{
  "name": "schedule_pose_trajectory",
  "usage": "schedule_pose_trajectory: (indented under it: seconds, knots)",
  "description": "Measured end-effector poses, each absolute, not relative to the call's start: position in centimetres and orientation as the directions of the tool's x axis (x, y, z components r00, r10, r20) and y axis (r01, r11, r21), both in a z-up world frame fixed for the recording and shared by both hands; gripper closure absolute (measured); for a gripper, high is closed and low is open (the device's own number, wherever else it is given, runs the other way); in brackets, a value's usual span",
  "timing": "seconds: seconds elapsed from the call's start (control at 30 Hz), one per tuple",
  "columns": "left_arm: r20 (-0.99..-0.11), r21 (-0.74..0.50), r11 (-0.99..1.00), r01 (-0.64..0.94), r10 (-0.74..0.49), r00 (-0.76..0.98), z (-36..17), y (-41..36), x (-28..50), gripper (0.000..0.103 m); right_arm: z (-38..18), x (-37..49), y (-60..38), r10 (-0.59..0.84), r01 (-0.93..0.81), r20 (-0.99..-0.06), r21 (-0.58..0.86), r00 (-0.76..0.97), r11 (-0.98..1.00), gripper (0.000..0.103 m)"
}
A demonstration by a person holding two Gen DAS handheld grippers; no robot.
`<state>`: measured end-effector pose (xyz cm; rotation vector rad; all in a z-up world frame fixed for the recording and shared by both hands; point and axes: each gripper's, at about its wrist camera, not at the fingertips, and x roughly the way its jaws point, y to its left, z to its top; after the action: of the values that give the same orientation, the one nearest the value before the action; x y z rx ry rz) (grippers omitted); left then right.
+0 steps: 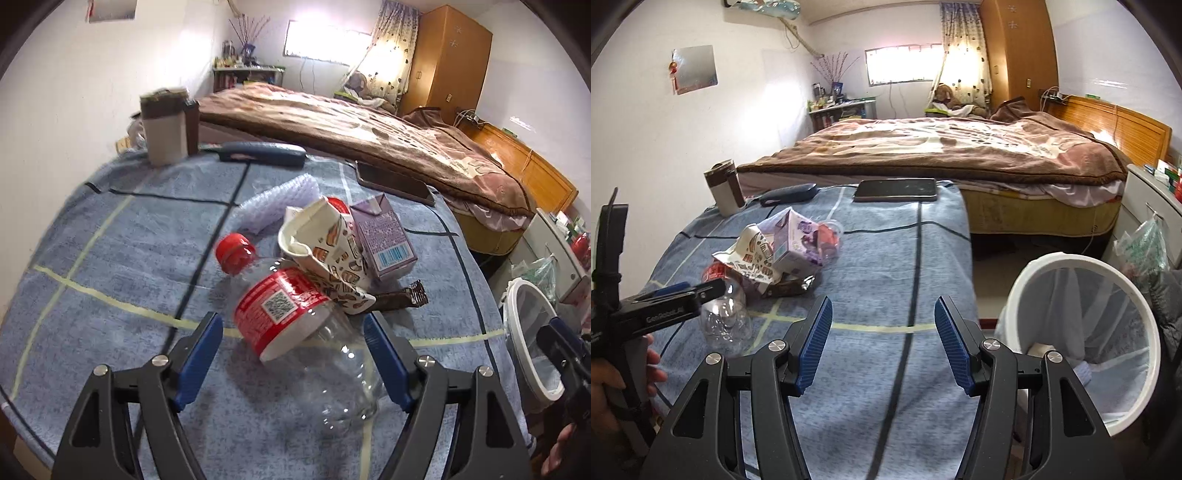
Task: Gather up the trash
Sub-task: 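Move both open tools back toward the red-label bottle on the blanket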
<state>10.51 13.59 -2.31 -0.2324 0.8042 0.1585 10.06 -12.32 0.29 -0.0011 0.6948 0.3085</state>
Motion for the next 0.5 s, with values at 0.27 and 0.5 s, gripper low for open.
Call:
schedule_pose_trajectory:
  seconds: [0.27,0.5]
  knots:
    - [-0.745,-0.122,0.972,-0.202,0.045,0.666,-3.5,12.9,11.0,0.02,0.0,10.7,-10.0,0.294,-0.312,-0.645,0.09,0.705,0.946,0.043]
    - [-0.753,-0.095,0.963,-0.253,0.097,0.651,-4.0,15.6,10.3,0.023,-0.5,11.2,-8.4,0.308,-0.332,-0.66,0.094,0.685,0.939,0.043]
